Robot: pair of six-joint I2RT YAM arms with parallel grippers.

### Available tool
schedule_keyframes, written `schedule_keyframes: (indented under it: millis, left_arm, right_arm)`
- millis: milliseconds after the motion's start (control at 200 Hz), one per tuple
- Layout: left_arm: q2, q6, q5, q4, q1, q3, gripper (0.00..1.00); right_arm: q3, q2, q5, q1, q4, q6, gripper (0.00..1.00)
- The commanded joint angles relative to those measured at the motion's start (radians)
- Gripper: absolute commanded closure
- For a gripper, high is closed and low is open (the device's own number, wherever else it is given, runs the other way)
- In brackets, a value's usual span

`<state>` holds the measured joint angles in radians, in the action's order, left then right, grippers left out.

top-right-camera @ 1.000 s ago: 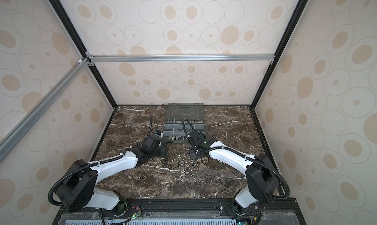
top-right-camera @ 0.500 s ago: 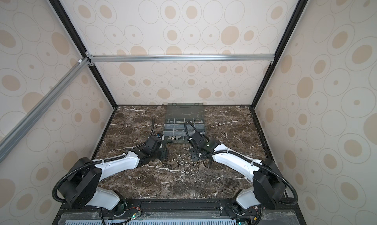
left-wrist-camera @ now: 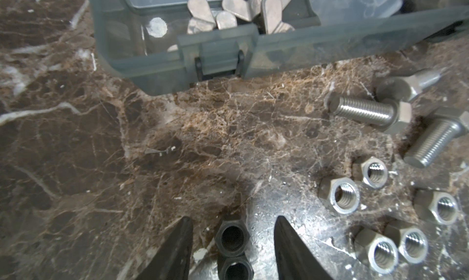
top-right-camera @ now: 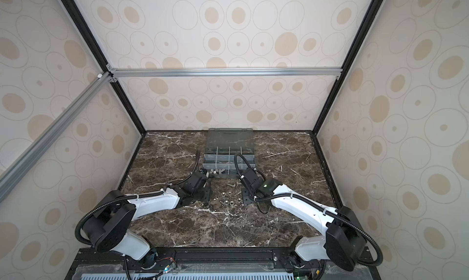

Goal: Sort the screws and nuts into containers
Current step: Pick up the nut at the center of the table.

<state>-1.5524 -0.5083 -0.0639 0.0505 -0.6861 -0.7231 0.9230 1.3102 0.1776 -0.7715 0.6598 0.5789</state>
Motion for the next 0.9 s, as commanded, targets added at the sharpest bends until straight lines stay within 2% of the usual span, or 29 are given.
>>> schedule_keyframes:
  millis: [0,895]
  left_arm:
    - [-0.015,0.017,-0.041,0.028,-0.012,-0.037,0.49]
    - [-0.088,0.031,-0.083,0.04,-0.047,-0.058,0.67]
  right_arm:
    - [-0.022,-0.028,0.022,-0.007,0.023,0.025,0.46]
    - [-0.039,-0.032,0.022,-0.007,0.026,0.022,0.46]
